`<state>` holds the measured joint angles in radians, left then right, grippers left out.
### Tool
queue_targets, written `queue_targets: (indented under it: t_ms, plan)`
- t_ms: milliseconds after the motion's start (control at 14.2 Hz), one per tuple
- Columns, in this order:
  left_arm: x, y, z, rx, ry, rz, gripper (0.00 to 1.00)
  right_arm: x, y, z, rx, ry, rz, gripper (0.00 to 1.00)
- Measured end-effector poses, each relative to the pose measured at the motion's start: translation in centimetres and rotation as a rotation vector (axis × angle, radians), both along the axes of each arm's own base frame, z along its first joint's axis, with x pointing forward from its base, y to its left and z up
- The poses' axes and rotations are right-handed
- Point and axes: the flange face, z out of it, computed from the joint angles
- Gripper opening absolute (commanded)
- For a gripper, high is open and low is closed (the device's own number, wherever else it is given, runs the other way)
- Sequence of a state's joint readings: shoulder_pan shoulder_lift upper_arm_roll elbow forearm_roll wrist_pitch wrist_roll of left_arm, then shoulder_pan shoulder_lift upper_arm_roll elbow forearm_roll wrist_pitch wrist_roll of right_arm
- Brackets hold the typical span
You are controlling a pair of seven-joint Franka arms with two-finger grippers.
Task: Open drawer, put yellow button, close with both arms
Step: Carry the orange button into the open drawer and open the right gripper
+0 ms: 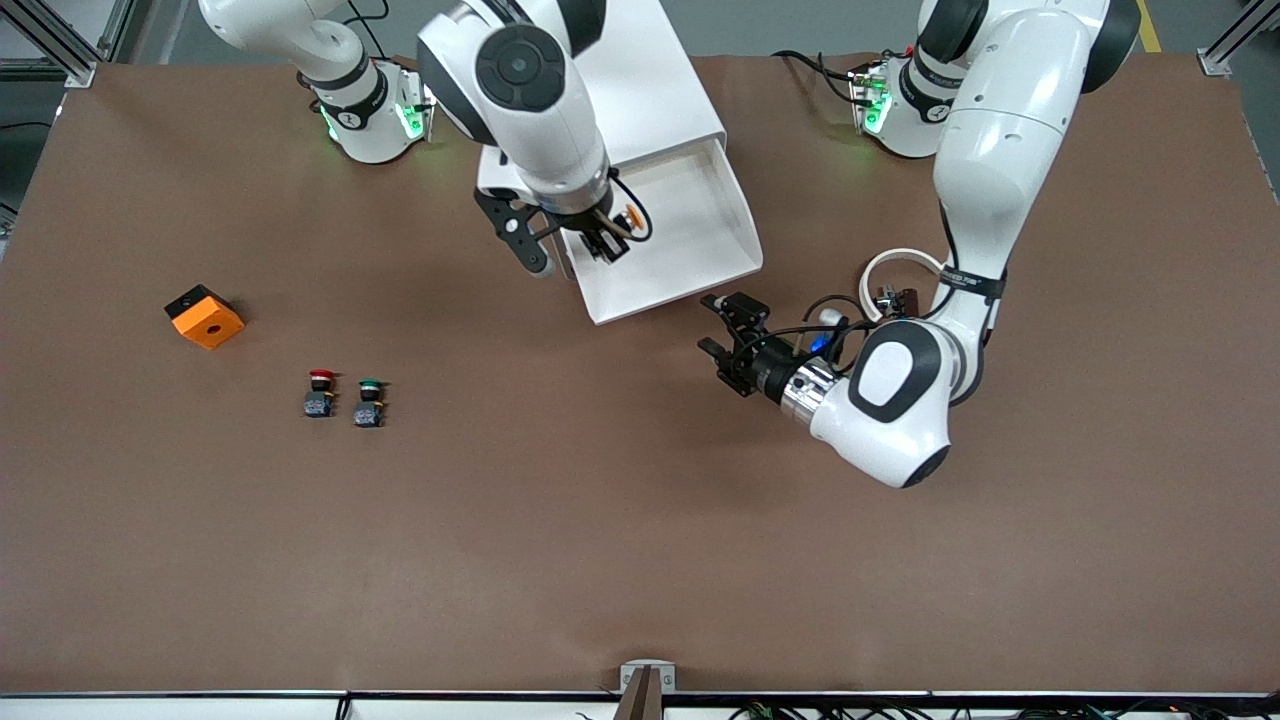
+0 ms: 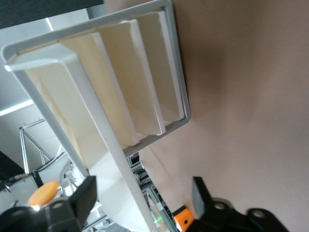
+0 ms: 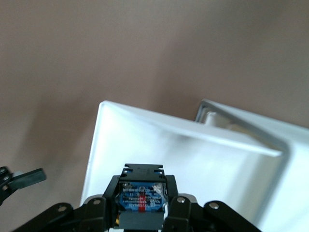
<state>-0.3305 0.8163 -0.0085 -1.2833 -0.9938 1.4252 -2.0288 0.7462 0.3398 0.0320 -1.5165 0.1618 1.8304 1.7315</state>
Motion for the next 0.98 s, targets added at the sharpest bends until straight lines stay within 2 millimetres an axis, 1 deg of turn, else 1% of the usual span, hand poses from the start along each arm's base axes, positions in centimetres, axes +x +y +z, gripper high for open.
queue_targets:
  t_ms: [70, 281, 352, 422, 563, 633, 704, 774, 844, 915, 985]
  plan:
    - [0.5, 0.8, 0.1, -0.025, -0.037, -0.006, 1.0, -0.1, 1.0, -1.3, -0.001, -0.001, -0.025, 0.22]
    - [2.2, 3.9, 0.1, -0.114, -0.217, -0.061, 1.0, -1.7, 3.9, -5.4, -0.028, 0.022, -0.036, 0.23]
    - [2.7, 5.0, 0.2, -0.141, -0.303, -0.114, 1.0, -2.1, 4.5, -6.2, -0.035, 0.027, -0.029, 0.4]
    - [3.0, 5.8, 0.3, -0.153, -0.378, -0.174, 1.0, -2.4, 4.9, -6.7, -0.038, 0.03, -0.023, 0.99]
    - [3.7, 6.7, 0.2, -0.143, -0.502, -0.268, 1.0, -2.3, 5.1, -6.6, -0.035, 0.027, -0.023, 1.0]
    - [4.1, 7.0, 0.1, -0.136, -0.571, -0.317, 1.0, -2.0, 5.1, -6.0, -0.026, 0.017, -0.026, 1.0]
    - [4.6, 7.1, 0.1, -0.144, -0.654, -0.38, 1.0, -1.6, 5.1, -4.9, -0.013, 0.004, -0.031, 1.0]
    - [4.9, 6.9, 0.5, -0.156, -0.737, -0.454, 1.0, -1.2, 4.9, -3.4, -0.006, -0.004, -0.035, 1.0]
    - [4.9, 6.5, 1.0, -0.158, -0.796, -0.539, 1.0, -0.7, 4.2, -1.5, -0.007, -0.003, -0.04, 1.0]
    - [4.7, 6.1, 1.5, -0.144, -0.835, -0.635, 1.0, -0.1, 2.9, 0.7, -0.014, 0.004, -0.046, 1.0]
    - [4.4, 5.4, 2.0, -0.13, -0.861, -0.725, 1.0, 0.8, 0.8, 3.2, -0.026, 0.02, -0.037, 1.0]
